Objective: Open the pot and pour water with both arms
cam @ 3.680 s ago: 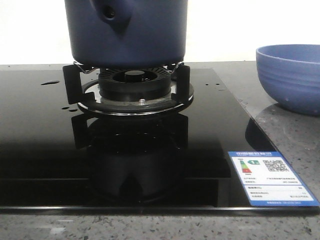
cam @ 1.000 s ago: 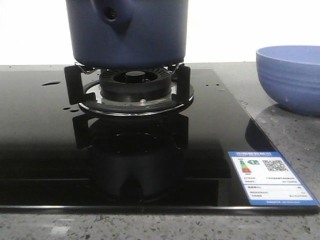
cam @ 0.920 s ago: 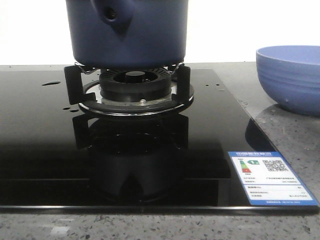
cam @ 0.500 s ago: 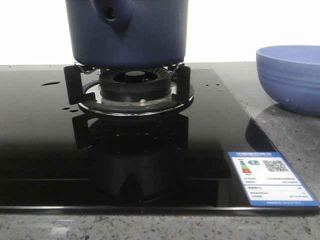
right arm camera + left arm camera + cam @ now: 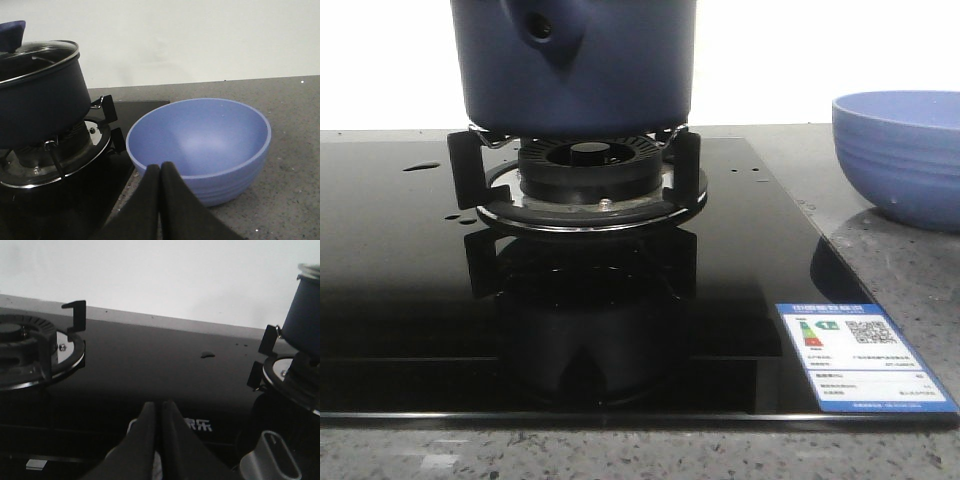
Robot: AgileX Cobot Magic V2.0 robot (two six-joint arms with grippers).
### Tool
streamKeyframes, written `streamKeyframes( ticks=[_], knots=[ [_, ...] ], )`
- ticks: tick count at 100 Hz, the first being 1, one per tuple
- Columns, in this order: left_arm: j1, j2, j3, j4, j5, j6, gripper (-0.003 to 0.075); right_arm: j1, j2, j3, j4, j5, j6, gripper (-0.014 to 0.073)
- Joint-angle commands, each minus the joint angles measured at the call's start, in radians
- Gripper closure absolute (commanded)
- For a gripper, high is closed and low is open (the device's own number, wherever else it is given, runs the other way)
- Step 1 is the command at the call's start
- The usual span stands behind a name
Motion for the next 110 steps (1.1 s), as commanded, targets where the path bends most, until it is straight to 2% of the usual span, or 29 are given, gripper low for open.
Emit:
streamKeyframes(
  ticks=[1, 9, 32, 110],
  knots=[
    [0.007, -0.034, 0.031, 0.041, -0.099, -0.054, 0.0739, 0.003, 0.007, -0.025, 0.030, -0.028, -0.008, 0.0650],
    [0.007, -0.073, 0.082, 0.047, -0.141, -0.077, 0.0739, 0.003, 0.007, -0.025, 0.030, -0.028, -0.008, 0.0650],
    [0.002, -0.071, 0.080, 0.052, -0.099, -0.075, 0.0739, 0.003, 0.009, -0.025, 0.030, -0.030, -0.008, 0.0650],
    [0.004, -0.069, 0.080, 0.052, -0.102, -0.075, 0.0739, 0.003, 0.009, -0.025, 0.030, -0.040, -0.008, 0.0650]
  ],
)
